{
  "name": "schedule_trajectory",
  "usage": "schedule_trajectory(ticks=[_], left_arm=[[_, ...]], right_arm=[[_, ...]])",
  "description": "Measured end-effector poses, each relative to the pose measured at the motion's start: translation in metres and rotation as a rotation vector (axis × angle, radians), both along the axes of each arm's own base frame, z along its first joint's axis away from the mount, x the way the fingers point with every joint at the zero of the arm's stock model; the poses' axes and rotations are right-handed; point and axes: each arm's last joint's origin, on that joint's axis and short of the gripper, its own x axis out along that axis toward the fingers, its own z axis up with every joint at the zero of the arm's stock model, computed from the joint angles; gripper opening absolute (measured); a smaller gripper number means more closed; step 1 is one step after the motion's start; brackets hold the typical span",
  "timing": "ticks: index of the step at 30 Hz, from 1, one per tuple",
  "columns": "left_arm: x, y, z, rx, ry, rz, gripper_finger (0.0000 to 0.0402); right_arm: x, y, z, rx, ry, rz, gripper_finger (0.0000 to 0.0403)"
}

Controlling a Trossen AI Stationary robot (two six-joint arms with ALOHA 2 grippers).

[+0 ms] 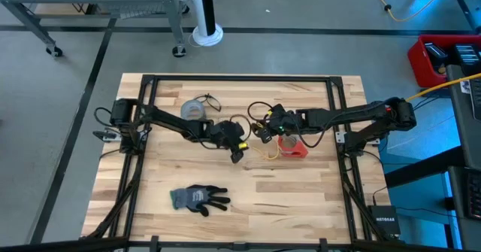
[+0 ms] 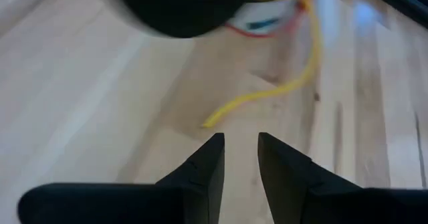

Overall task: Coil cords
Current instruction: Coil the yellow wire onto the spool

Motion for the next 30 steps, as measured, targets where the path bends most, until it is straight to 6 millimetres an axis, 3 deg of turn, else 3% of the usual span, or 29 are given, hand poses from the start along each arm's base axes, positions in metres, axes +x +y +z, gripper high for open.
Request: schedule_trajectory(ticks=[6, 9, 15, 30], left_arm=[[0.010, -0.014, -0.004, 0.335, -0.086, -0.067, 0.0082], [0.016, -0.016, -0.010, 0.410, -0.137, -0.110, 0.0082], [0.020, -0.014, -0.024, 0.353, -0.162, -0.069, 0.0082], [0.024, -0.017, -0.014, 0.313, -0.279, -0.041, 0.0082]], right_arm=[[0.000, 0.000, 0.000, 0.000, -0.004, 0.000, 0.0005], [0.001, 0.000, 0.001, 0.000, -0.017, 0.000, 0.0005], [0.006, 0.000, 0.005, -0.001, -0.081, -0.003, 0.0005], [0.018, -0.004, 0.022, -0.085, -0.296, -0.077, 0.0005]])
